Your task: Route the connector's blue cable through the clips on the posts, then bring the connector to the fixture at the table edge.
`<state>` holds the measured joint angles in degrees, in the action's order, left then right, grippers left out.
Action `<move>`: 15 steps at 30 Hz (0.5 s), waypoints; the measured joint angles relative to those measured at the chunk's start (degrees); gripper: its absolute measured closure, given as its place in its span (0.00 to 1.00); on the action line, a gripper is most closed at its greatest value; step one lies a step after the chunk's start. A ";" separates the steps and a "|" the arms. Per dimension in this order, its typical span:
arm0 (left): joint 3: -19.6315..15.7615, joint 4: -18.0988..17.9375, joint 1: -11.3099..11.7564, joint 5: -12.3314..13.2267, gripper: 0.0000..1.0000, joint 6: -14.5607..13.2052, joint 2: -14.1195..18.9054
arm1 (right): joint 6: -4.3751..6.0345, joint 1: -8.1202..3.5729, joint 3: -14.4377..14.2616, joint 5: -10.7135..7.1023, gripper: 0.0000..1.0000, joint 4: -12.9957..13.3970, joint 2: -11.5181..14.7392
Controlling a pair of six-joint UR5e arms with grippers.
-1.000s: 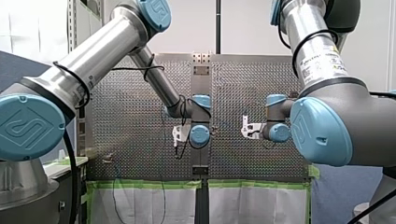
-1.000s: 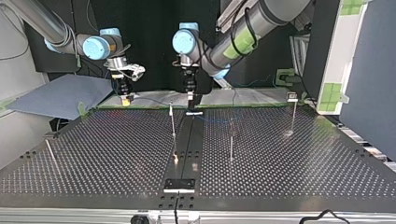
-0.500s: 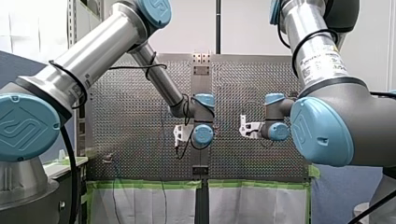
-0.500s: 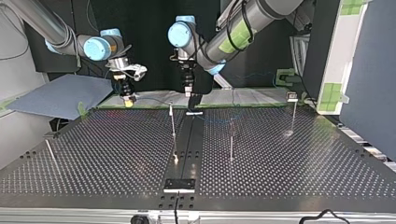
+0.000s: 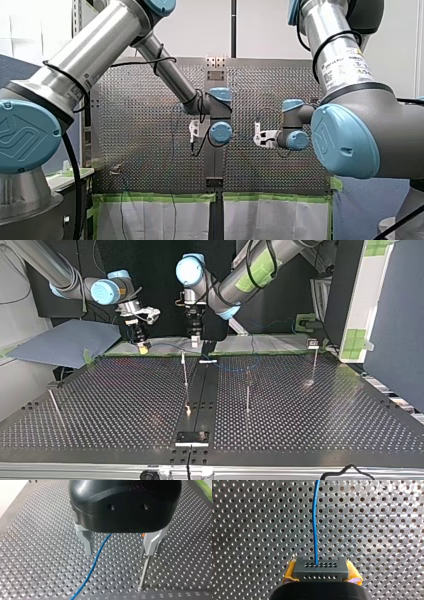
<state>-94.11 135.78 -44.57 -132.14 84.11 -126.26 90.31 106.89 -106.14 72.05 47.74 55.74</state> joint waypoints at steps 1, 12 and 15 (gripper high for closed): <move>0.00 -0.12 0.00 0.23 0.00 -0.43 0.01 | -0.02 0.04 0.00 -0.19 1.00 0.00 0.01; 0.11 -2.22 1.64 5.22 0.00 -4.25 -0.02 | -0.57 0.67 0.00 -1.83 1.00 -0.75 0.04; 0.10 -2.10 2.30 6.71 0.00 -4.30 -0.06 | -0.68 0.92 0.00 -2.22 1.00 -0.88 0.04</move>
<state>-94.00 133.68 -42.26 -125.43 79.80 -126.32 89.63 107.80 -106.14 69.83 46.86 55.78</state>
